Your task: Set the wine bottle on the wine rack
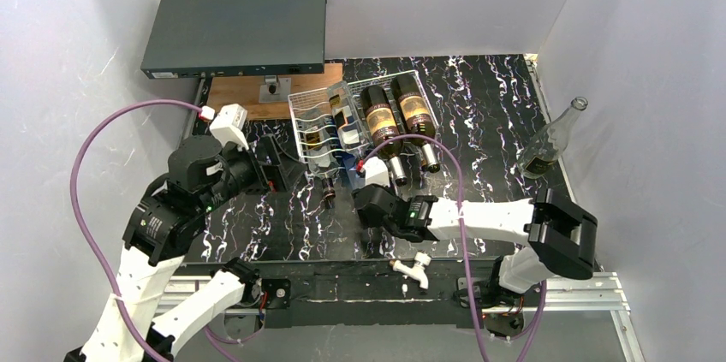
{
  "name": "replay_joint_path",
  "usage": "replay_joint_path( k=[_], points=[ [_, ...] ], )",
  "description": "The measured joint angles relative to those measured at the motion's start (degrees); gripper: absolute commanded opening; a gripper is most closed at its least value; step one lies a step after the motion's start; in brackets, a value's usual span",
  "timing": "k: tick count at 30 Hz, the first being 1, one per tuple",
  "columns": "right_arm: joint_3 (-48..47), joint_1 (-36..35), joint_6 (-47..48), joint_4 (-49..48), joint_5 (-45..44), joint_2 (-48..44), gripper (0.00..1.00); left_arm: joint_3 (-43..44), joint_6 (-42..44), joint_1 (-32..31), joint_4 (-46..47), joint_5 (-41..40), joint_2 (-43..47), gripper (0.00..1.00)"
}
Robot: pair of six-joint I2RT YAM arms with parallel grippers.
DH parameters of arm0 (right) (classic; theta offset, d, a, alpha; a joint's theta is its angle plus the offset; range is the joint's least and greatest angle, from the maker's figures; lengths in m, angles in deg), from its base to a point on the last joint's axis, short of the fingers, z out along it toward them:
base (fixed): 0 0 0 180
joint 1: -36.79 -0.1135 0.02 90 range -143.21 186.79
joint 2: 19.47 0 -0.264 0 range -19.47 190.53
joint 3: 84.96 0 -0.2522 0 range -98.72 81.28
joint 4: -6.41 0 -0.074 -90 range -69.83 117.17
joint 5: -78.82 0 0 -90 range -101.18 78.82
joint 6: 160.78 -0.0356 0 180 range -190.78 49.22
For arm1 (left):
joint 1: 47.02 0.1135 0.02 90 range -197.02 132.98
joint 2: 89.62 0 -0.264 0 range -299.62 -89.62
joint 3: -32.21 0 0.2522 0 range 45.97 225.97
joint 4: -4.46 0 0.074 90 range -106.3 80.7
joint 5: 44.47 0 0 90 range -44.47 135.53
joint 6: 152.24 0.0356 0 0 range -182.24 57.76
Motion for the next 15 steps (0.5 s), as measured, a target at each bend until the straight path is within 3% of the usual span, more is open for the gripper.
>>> replay_joint_path(
  k=[6, 15],
  points=[
    [0.42, 0.0, 1.38, -4.02, -2.08, 4.33, 0.43, -0.02, 0.0, 0.0, -0.2, -0.02, 1.07, 0.98],
    [-0.26, 0.0, 3.26, -7.5, -4.9, 7.43, 0.37, -0.74, -0.02, 0.0, -1.31, -0.13, 2.56, 0.98]
  ],
)
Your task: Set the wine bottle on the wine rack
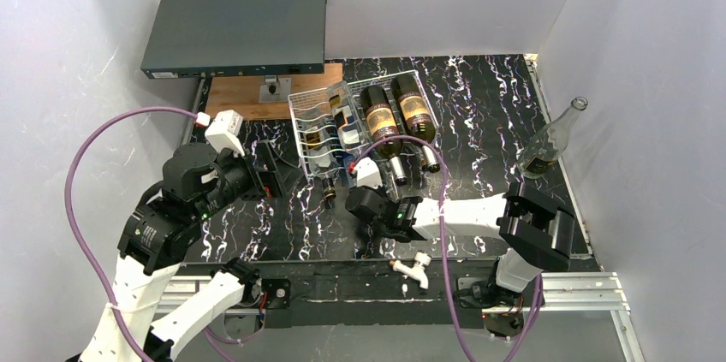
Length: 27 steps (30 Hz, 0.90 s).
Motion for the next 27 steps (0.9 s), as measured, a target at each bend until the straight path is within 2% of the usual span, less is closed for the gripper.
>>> replay_joint_path(
  k=[5, 8, 10, 16, 19, 27],
  points=[
    [-1.44, 0.0, 1.62, -1.01, -1.36, 0.57, 0.38, 0.0, 0.0, 0.0, -0.11, -0.26, 0.37, 0.98],
    [-2.36, 0.0, 2.34, -1.14, -1.55, 1.46, 0.44, 0.0, -0.04, 0.0, -0.26, -0.33, 0.57, 0.98],
    [-3.17, 0.0, 3.08, -0.5, -1.84, 2.05, 0.5, 0.0, -0.07, 0.0, -0.39, -0.35, 0.7, 0.98],
    [-5.99, -0.13, 4.57, -0.11, -2.16, 2.89, 0.74, -0.02, -0.26, 0.0, -0.68, -0.35, 0.98, 0.98],
    [-6.45, -0.04, 4.57, 0.15, -1.84, 2.73, 0.83, -0.02, -0.39, 0.0, -1.05, -0.52, 1.38, 0.98],
    [-7.02, -0.04, 4.48, 5.16, 0.48, -1.81, 0.89, -0.09, -0.42, 0.0, -1.27, -0.74, 1.55, 0.98]
  ],
)
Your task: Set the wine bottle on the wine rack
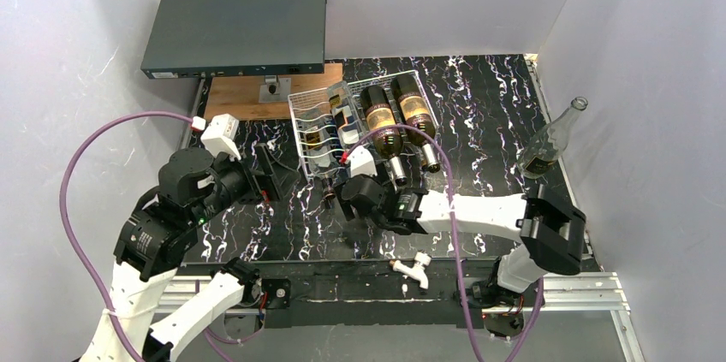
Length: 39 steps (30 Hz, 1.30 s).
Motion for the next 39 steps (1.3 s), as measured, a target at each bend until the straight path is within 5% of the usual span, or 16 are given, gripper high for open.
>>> replay_joint_path(
  k=[10, 19, 39],
  points=[
    [-6.14, -0.02, 3.28, 5.11, 2.05, -10.23, 0.94, -0.24, 0.0, 0.0, 0.02, 0.0, -0.22, 0.98],
    [-16.55, 1.86, 12.0, 9.44, -6.56, -14.67, 0.98, -0.42, -0.09, 0.0, 0.09, 0.07, -0.35, 0.98],
    [-24.15, 50.16, 10.47, 23.26, -11.85, -17.35, 0.98, -0.87, -0.15, 0.0, 0.04, 1.31, -0.81, 0.98]
  ],
)
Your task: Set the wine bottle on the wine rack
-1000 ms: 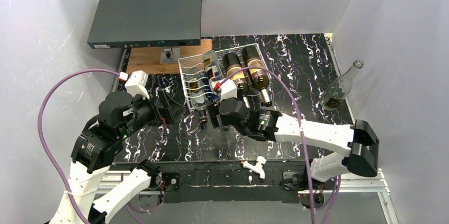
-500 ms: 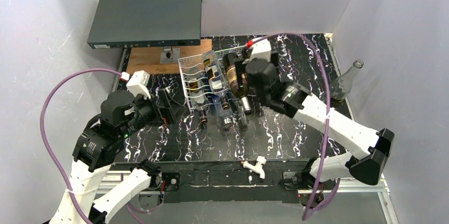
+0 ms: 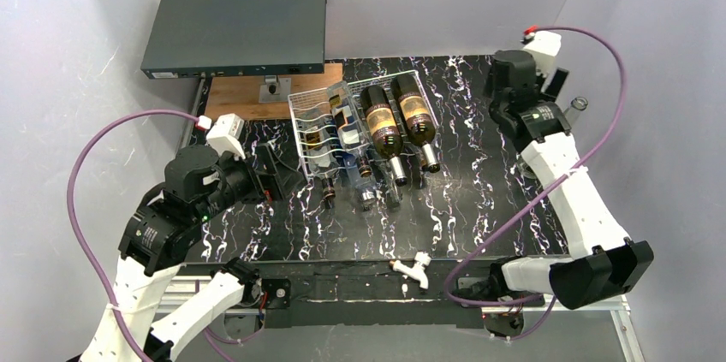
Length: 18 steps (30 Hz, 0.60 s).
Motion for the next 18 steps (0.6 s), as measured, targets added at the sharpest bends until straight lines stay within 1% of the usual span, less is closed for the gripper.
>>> replay_joint_path(
  k=[1, 7, 14, 18],
  points=[
    [-0.02, 2.56, -0.7, 0.61, 0.04, 0.0, 0.98, 0.0, 0.07, 0.0, -0.02, 0.04, -0.09, 0.98],
    [1.6, 11.28, -3.91, 2.21, 0.09, -1.11, 0.98, 0.0, 0.17, 0.0, -0.02, 0.63, -0.17, 0.98],
    [6.03, 17.81, -5.73, 1.92, -0.02, -4.13, 0.98, 0.0, 0.57, 0.0, -0.04, 1.62, -0.33, 0.98],
    [7.67, 20.0, -5.99, 1.68, -0.42, -4.98, 0.98, 0.02, 0.68, 0.0, -0.04, 2.34, -1.01, 0.98]
  ],
)
